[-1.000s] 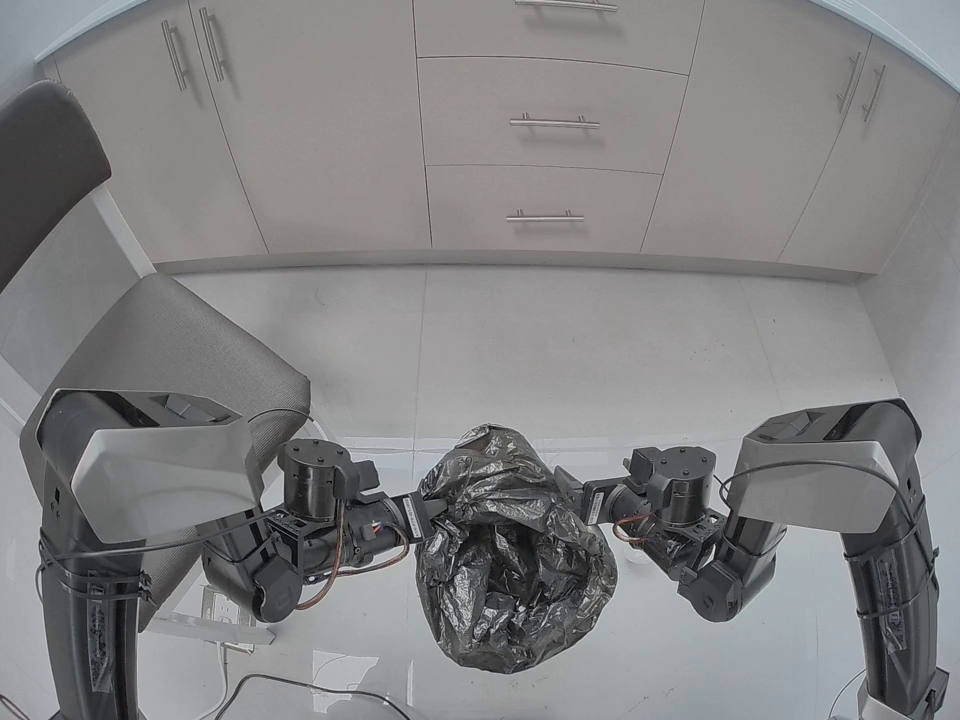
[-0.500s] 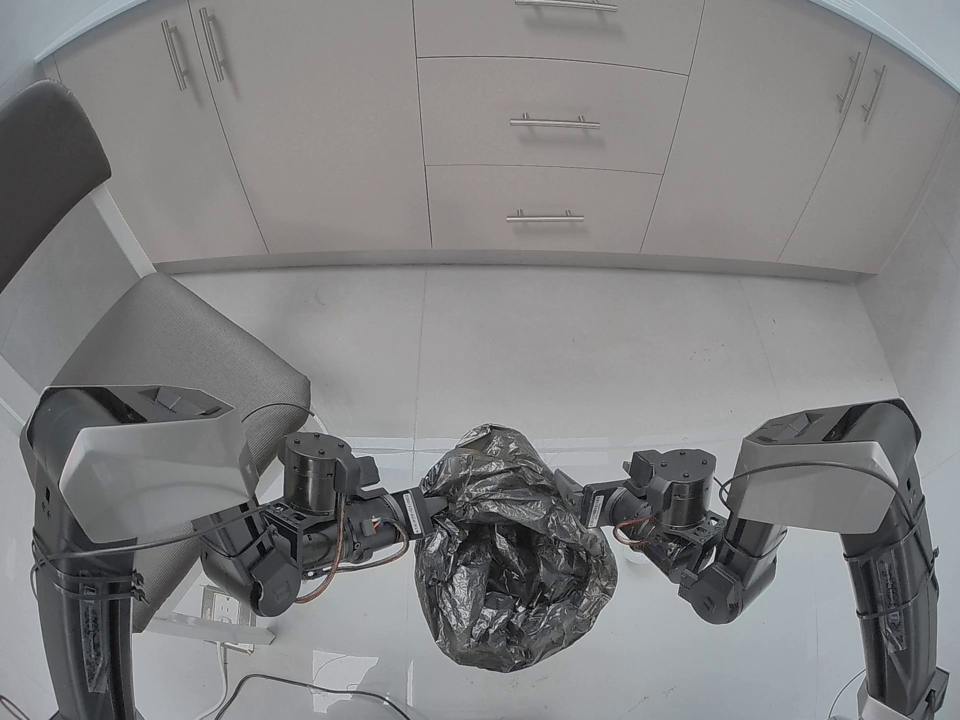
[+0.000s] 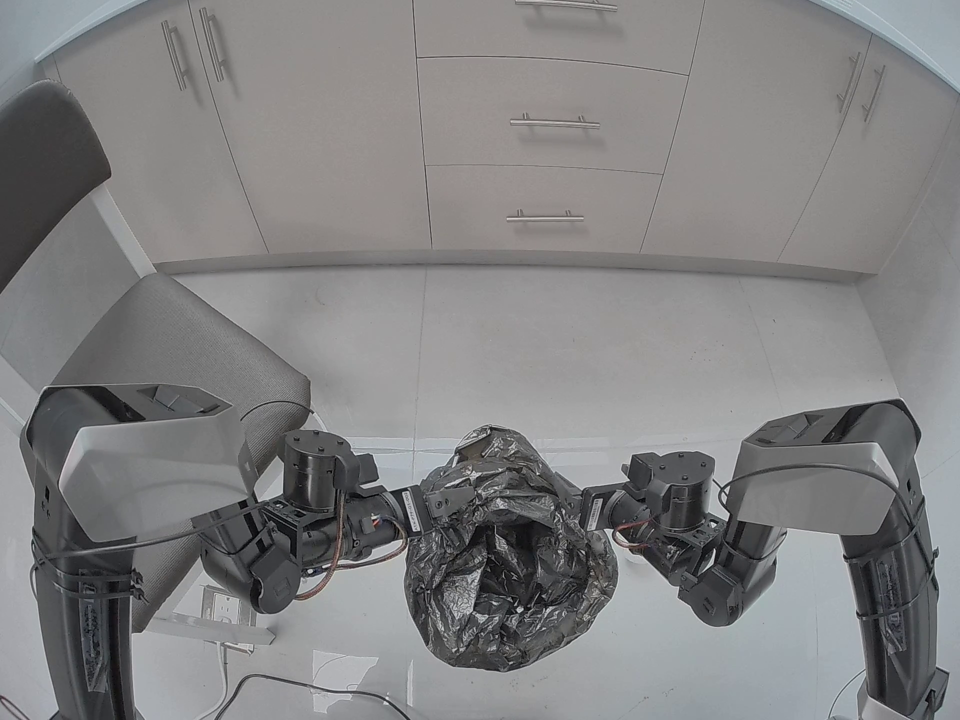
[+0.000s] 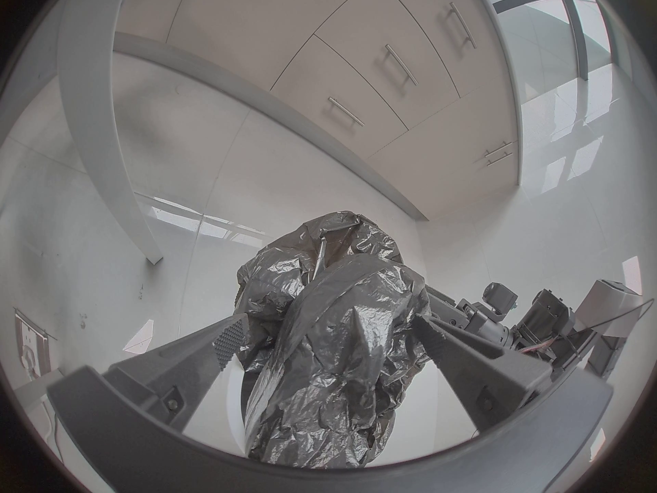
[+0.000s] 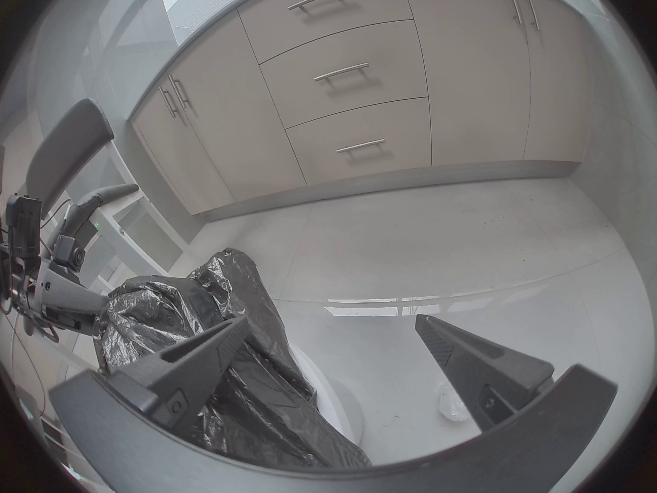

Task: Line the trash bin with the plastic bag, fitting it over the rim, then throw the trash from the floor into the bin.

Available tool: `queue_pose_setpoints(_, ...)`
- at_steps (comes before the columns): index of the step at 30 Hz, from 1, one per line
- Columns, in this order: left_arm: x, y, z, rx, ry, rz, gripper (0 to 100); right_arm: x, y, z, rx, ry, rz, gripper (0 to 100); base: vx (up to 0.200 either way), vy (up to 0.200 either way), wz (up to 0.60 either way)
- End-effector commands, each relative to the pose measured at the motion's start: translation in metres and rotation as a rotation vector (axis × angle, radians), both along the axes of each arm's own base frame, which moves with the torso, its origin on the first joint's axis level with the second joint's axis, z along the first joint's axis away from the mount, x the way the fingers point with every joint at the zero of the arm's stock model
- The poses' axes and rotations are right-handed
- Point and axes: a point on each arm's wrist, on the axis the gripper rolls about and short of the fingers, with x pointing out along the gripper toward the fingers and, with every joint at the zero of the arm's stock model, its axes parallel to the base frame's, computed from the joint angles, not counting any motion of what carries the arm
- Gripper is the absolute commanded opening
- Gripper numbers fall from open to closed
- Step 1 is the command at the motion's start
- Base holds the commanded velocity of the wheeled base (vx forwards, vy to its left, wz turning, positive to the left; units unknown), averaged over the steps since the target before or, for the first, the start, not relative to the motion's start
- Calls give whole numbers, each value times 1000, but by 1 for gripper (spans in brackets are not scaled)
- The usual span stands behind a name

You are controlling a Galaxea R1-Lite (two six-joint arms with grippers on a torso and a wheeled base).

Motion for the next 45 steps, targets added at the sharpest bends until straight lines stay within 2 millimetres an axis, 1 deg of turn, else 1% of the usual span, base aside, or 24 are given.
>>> queue_pose_setpoints(1, 0, 1, -2, 20, -9, -9, 100, -1, 0, 2, 3, -6, 1, 100, 0, 0, 0)
queue_pose_setpoints(3, -2, 2, -6, 68, -33, -33, 100, -4, -1, 3, 4, -23, 6, 100, 0, 0, 0)
queue_pose_setpoints(6, -6, 1, -11, 106, -39, -49, 100, -15, 4, 3, 0, -23, 33, 100, 0, 0, 0)
queue_pose_setpoints(9, -6, 1, -12, 113, -43, -55, 100, -19, 5, 2, -11, -14, 43, 100, 0, 0, 0)
queue_pose_setpoints(11, -7, 3, -14, 153, -57, -76, 100, -24, 8, -1, -20, -2, 59, 100, 0, 0, 0)
queue_pose_setpoints(15, -9, 4, -13, 167, -49, -81, 100, -33, 14, -1, -26, 9, 85, 100, 0, 0, 0)
queue_pose_setpoints(17, -9, 3, -12, 166, -52, -82, 100, -36, 16, 1, -26, 7, 91, 100, 0, 0, 0)
queue_pose_setpoints(22, -10, 3, -8, 162, -60, -81, 100, -42, 14, 16, -14, -9, 105, 100, 0, 0, 0)
queue_pose_setpoints(24, -10, 3, -8, 161, -57, -80, 100, -49, 18, 20, -14, -7, 128, 100, 0, 0, 0)
queue_pose_setpoints(26, -9, 3, -9, 161, -58, -78, 100, -55, 22, 18, -21, 4, 149, 100, 0, 0, 0)
queue_pose_setpoints(29, -9, 3, -8, 160, -61, -77, 100, -57, 25, 13, -28, 14, 157, 100, 0, 0, 0)
queue_pose_setpoints(31, -8, 4, -7, 158, -63, -74, 100, -57, 25, 3, -41, 35, 159, 100, 0, 0, 0)
queue_pose_setpoints(34, -10, 3, -2, 154, -71, -76, 100, -57, 25, 0, -47, 44, 159, 100, 0, 0, 0)
queue_pose_setpoints(40, -20, -1, 0, 164, -73, -105, 100, -56, 25, -4, -53, 49, 156, 100, 0, 0, 0)
queue_pose_setpoints(41, -26, -4, 0, 168, -70, -125, 100, -54, 25, -7, -55, 52, 153, 100, 0, 0, 0)
queue_pose_setpoints(45, -37, -11, -6, 214, -77, -184, 100, -51, 23, -13, -74, 54, 139, 100, 0, 0, 0)
